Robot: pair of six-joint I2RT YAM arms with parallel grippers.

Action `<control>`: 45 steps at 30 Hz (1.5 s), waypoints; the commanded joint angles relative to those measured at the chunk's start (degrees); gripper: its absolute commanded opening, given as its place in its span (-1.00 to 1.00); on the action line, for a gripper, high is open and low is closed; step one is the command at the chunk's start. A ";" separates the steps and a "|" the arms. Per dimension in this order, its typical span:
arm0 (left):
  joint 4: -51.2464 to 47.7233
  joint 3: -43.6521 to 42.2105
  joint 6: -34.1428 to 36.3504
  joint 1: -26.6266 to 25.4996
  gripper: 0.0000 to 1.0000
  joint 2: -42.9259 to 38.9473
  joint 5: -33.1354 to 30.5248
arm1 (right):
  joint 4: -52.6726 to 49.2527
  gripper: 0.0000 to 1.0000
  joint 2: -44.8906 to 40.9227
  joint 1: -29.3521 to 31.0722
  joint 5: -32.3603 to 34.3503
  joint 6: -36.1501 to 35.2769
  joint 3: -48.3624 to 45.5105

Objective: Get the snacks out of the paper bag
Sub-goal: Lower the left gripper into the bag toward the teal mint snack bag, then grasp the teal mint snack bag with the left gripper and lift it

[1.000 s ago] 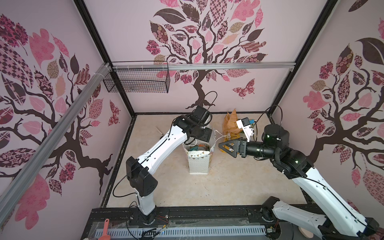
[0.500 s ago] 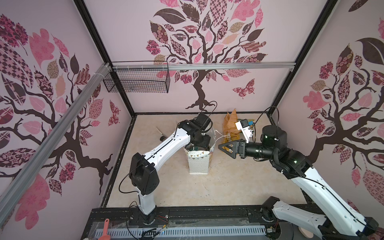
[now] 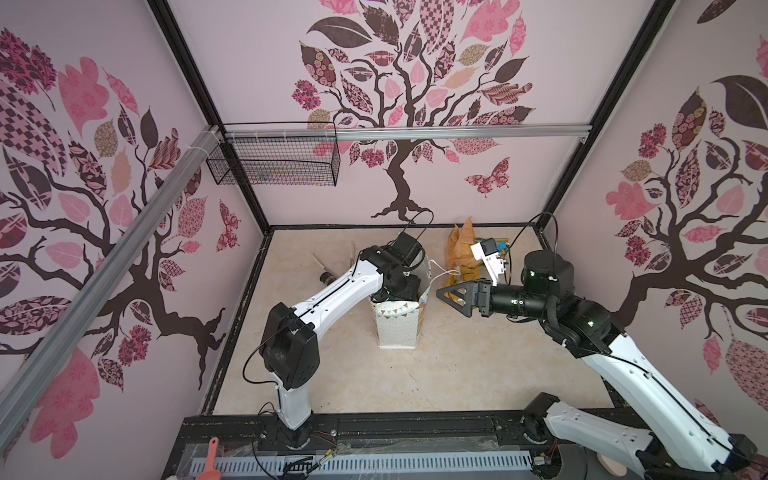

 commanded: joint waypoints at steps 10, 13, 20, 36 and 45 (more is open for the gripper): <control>2.58 -3.98 -0.45 0.13 0.38 3.75 1.19 | -1.01 1.00 -0.90 0.28 0.53 0.34 0.37; 2.89 -5.10 -0.54 0.10 0.40 4.41 1.10 | -1.03 1.00 -1.10 0.25 0.69 0.44 0.16; 5.17 -8.20 -1.13 0.12 0.41 5.86 1.19 | -1.06 1.00 -1.45 0.28 0.62 0.70 -0.12; 7.18 -10.60 -1.80 0.04 -0.12 6.93 2.50 | -1.90 0.99 -1.40 0.27 2.56 0.92 -0.39; 6.77 -9.79 -1.22 0.12 -0.82 3.52 2.50 | -2.30 0.99 -1.21 0.27 4.02 1.08 -0.83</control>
